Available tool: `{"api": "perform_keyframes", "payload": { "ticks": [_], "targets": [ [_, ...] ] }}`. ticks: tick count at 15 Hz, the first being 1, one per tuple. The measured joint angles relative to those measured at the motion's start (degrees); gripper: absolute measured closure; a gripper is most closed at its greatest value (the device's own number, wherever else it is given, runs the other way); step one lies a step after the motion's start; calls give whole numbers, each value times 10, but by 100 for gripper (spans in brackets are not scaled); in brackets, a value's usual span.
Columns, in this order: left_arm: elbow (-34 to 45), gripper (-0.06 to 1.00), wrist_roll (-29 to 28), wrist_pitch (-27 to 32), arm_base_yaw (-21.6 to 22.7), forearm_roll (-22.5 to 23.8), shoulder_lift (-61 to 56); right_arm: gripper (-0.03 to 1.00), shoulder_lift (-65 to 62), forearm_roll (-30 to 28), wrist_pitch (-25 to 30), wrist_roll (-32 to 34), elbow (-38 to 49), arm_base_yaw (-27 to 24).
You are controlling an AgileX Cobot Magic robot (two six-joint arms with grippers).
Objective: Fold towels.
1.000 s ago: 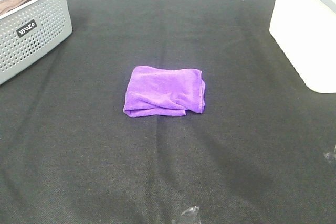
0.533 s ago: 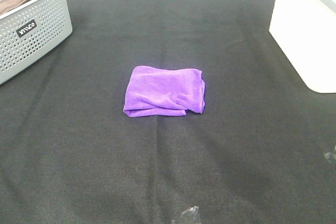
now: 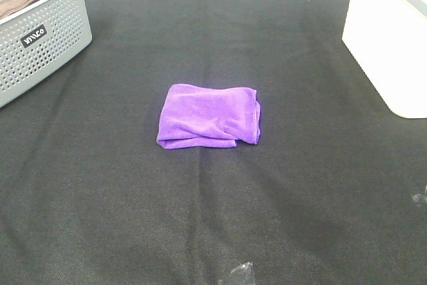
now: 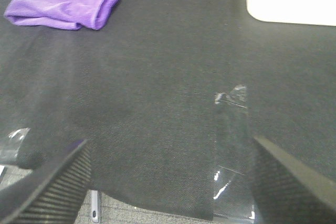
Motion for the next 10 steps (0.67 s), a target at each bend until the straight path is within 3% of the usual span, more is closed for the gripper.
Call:
{"api": "perform_keyframes", "payload": {
  "ticks": [10],
  "targets": [
    [0,13,0,0,0,0,0,20,0,3,0,0,0,0]
  ]
}}
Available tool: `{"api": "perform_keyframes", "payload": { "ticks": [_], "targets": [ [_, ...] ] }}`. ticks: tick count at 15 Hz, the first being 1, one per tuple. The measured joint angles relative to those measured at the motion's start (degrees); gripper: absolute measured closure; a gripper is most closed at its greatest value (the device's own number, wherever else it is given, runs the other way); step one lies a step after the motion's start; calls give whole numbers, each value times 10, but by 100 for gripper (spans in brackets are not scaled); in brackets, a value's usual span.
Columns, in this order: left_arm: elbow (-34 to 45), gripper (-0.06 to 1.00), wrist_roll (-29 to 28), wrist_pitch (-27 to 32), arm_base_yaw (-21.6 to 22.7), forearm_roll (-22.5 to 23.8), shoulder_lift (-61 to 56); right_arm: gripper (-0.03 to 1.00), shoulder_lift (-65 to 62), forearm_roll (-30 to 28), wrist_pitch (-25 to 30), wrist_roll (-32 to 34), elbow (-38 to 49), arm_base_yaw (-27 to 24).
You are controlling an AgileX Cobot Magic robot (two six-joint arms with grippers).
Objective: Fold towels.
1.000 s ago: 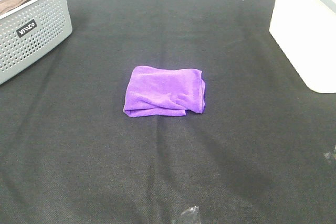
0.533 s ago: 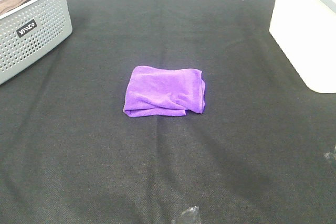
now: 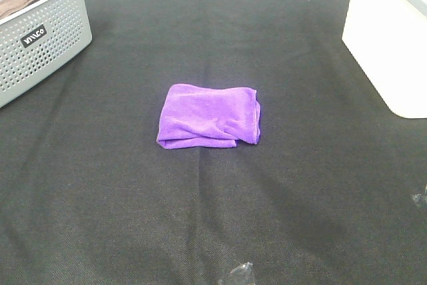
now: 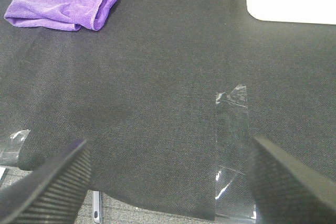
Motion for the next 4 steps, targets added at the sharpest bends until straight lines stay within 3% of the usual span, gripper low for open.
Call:
{"api": "perform_keyframes", "payload": {
  "ticks": [4],
  "targets": [
    [0,13,0,0,0,0,0,20,0,1,0,0,0,0]
  ]
}}
